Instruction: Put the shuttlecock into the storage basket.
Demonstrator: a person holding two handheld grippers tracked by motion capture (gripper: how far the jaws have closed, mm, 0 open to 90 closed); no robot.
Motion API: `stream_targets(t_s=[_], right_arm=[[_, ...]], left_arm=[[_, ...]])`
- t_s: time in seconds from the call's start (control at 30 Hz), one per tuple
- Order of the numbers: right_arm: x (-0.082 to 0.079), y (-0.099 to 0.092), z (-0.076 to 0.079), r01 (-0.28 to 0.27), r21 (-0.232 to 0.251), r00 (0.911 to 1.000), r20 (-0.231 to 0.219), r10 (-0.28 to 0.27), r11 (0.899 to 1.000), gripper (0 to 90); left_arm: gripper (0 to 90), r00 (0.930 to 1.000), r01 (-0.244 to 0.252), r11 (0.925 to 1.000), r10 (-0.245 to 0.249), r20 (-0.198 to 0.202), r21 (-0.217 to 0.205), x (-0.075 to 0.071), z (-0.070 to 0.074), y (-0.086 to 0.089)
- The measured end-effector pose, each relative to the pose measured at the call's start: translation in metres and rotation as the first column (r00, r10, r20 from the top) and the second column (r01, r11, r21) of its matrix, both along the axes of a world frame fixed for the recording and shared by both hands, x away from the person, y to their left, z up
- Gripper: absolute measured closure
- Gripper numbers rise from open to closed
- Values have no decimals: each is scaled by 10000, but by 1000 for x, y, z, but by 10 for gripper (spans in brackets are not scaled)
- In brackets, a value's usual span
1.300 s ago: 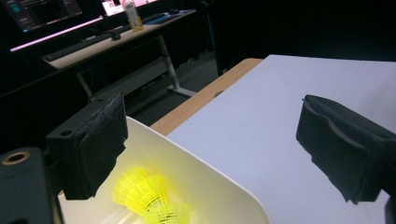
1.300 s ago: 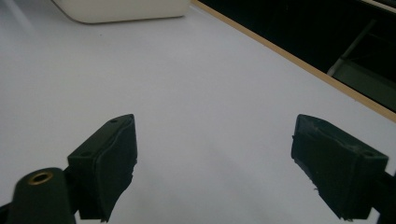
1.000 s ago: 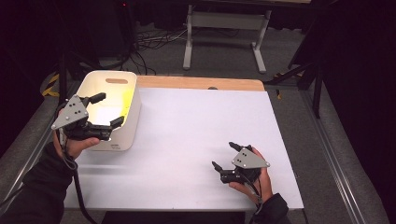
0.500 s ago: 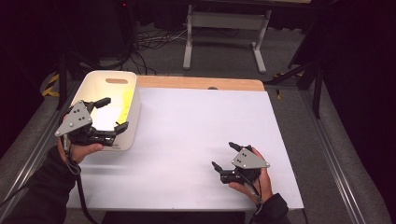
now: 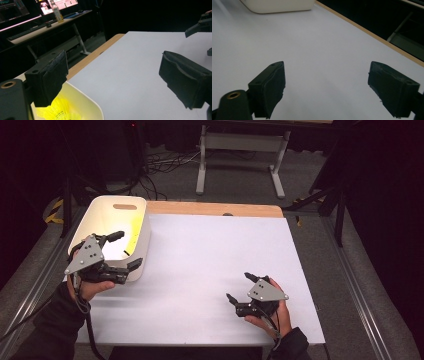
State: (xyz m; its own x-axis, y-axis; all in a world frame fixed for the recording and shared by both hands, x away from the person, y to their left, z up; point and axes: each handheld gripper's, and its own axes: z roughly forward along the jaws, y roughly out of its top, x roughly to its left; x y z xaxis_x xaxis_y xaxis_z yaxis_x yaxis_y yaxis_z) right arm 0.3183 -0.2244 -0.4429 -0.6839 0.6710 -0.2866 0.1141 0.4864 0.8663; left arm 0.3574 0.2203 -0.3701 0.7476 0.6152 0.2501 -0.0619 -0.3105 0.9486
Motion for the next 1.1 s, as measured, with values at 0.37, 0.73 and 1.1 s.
stream_targets(t_s=[0.37, 0.73, 1.1], right_arm=[[-1, 0, 1, -13, 10, 10000, 45, 13, 10000, 153], [-3, 1, 3, -22, 60, 9999, 146, 21, 10000, 153], [-1, -1, 1, -25, 133, 10000, 61, 24, 9999, 154]], left_arm=[[94, 9998, 169, 9998, -170, 49, 110, -6, -8, -8], [89, 9996, 254, 9990, -257, 65, 362, -14, -25, -18], [88, 9997, 206, 9983, -199, -140, 550, -17, -40, -19]])
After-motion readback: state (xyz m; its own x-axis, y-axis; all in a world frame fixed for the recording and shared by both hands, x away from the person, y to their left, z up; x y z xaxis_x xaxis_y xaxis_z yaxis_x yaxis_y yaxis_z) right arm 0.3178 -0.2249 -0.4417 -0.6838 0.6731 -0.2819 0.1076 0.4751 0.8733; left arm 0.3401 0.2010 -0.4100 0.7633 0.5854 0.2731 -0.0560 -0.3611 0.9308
